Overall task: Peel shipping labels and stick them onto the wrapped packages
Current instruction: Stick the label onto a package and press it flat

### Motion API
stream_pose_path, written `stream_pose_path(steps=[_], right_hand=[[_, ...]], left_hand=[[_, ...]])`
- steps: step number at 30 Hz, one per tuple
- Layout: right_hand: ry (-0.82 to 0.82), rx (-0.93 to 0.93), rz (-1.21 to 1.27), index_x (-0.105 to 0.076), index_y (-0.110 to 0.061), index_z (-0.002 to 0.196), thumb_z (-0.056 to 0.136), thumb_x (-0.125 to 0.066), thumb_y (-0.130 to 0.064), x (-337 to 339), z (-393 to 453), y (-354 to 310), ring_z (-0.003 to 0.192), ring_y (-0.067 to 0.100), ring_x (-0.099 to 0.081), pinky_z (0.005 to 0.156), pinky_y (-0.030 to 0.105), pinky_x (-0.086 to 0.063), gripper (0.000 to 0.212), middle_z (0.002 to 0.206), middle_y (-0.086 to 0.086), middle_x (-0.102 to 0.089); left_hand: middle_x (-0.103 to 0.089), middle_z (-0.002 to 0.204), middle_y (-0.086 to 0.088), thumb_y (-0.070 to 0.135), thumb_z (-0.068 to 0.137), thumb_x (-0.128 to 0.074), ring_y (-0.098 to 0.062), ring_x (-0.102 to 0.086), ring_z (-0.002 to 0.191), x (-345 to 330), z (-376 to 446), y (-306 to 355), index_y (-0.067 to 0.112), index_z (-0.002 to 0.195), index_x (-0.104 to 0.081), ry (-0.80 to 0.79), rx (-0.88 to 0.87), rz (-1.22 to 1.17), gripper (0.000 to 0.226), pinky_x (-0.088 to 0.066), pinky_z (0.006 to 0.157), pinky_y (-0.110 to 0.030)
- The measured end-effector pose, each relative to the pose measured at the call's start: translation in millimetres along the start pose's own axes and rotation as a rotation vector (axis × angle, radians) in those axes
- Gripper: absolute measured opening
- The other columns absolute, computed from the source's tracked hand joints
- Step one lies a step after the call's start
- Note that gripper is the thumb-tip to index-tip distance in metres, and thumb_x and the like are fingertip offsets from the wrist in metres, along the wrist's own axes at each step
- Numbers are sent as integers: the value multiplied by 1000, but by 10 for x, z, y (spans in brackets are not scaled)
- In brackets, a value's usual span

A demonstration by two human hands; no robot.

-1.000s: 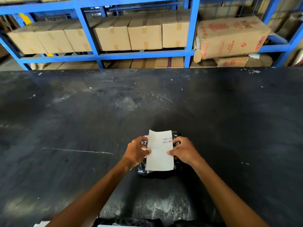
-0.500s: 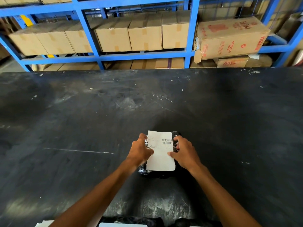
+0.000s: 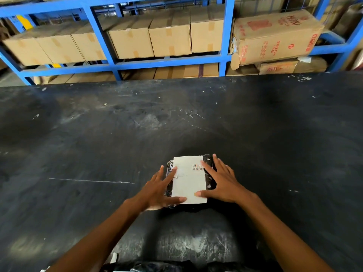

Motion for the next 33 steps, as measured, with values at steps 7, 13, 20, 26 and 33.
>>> stream_pose_path(steps=[7, 13, 20, 26, 33], right_hand=[[93, -112, 443, -13, -43, 148, 78, -68, -50, -115, -19, 135, 130, 22, -40, 97, 26, -31, 89, 135, 5, -43], [185, -138, 606, -25, -35, 147, 77, -74, -38, -50, -178, 78, 132, 17, -43, 108, 29, -35, 86, 144, 1, -46], [259, -114, 634, -34, -32, 145, 76, -77, -33, 409, -841, -131, 119, 9, -49, 100, 26, -40, 81, 143, -5, -48], [322, -88, 542, -36, -33, 144, 75, -77, -38, 645, -1829, -332, 117, 8, -52, 100, 28, -42, 80, 139, -5, -51], [368, -159, 524, -35, -29, 145, 77, -76, -31, 413, -2929, -371, 120, 8, -48, 98, 23, -37, 80, 140, -4, -49]], left_hand=[[-42, 146, -17, 31, 96, -47, -24, -58, 110, 141, -5, 107, 27, 151, -2, 30, 6, -385, 71, -44, 95, -32], [-48, 142, -15, 33, 96, -48, -15, -55, 98, 228, -138, 148, 31, 150, -11, 57, -12, -398, 65, -46, 97, -37], [-64, 80, 11, 34, 92, -56, 0, -61, 67, 466, -730, 476, 33, 146, -30, 185, -90, -501, 60, -53, 82, -27], [-65, 104, -2, 37, 91, -57, -14, -66, 75, 441, -1522, 970, 35, 145, -29, 181, -184, -506, 60, -48, 72, -20], [-49, 140, -9, 33, 92, -57, -16, -64, 93, 7, -2244, 1405, 32, 145, -29, 129, -254, -442, 60, -45, 93, -28]])
Point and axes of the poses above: each hand's wrist, its own z-axis towards the middle knuckle, its own x-axis out of the back of the hand, y = z × x, the point moved 5 cm from there along z, towards the middle knuckle
